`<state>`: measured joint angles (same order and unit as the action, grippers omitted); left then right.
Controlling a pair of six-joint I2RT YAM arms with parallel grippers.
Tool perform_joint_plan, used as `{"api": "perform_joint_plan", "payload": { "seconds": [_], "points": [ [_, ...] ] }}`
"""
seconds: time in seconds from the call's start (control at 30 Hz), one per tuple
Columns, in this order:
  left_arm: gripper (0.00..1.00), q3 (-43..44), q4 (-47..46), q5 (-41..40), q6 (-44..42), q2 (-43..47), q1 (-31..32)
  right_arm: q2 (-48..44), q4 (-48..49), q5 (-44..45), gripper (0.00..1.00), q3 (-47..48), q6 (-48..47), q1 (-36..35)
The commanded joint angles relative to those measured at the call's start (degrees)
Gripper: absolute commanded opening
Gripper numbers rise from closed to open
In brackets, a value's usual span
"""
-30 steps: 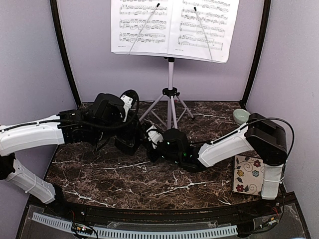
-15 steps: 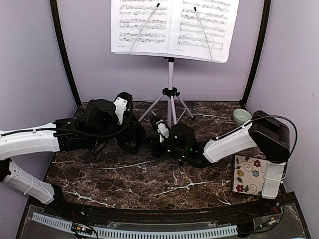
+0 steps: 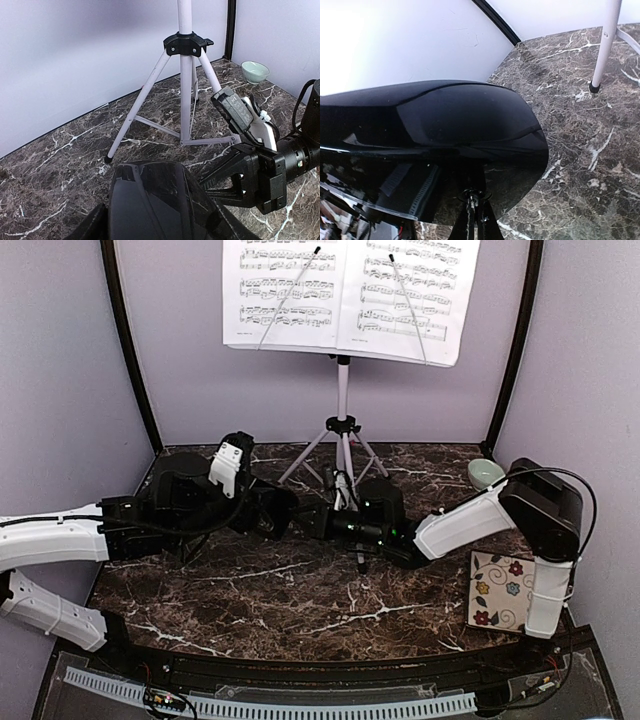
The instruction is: Set up the instrument practice props
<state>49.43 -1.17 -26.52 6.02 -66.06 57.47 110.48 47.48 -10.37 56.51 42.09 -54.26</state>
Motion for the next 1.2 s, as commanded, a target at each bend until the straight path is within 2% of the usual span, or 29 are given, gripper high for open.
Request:
{"api": "perform_joint_plan", "payload": {
  "seconds": [0.0, 0.23, 0.33, 0.53, 0.67, 0.87, 1.03, 1.1, 1.17],
  "points": [
    [0.00, 0.3, -4.1, 1.8, -0.6, 2.7, 0.5, 0.1, 5.1, 3.2, 0.00, 1.5, 7.0, 2.8],
    [0.00, 4.7, 1.0, -0.5, 2.6, -1.5, 0.3, -0.9, 2.6, 3.6, 0.00, -0.2, 0.2, 2.6],
    [0.00, 6.5, 3.6, -0.3, 4.0, -3.7, -0.5, -2.5, 1.7, 3.5, 0.10, -2.6, -3.9, 2.2],
    [0.00, 7.4, 4.9, 4.6, 7.5, -7.1, -5.0, -7.2, -2.5, 2.5, 0.42, -6.7, -12.3, 0.4],
    [0.00, 7.4, 4.1, 9.2, 7.8, -9.6, -6.9, -11.8, -4.5, 3.4, 0.60, -9.9, -14.6, -0.3],
    [0.00, 7.1, 0.3, 14.5, 6.7, -13.8, -7.5, -18.6, -10.2, 6.8, 0.73, -12.9, -16.4, -0.3],
    [0.01, 9.2, 0.6, 16.9, 6.5, -17.3, -7.8, -23.5, -19.3, 8.5, 0.78, -10.7, -18.7, 0.0],
    [0.06, 9.1, 0.0, 18.3, 6.6, -17.9, -8.0, -24.3, -21.7, 8.4, 0.79, -9.7, -18.9, 0.2],
    [0.16, 9.2, 0.0, 19.2, 6.6, -18.2, -8.0, -25.2, -23.1, 8.5, 0.80, -9.0, -19.2, 0.4]
  ]
}}
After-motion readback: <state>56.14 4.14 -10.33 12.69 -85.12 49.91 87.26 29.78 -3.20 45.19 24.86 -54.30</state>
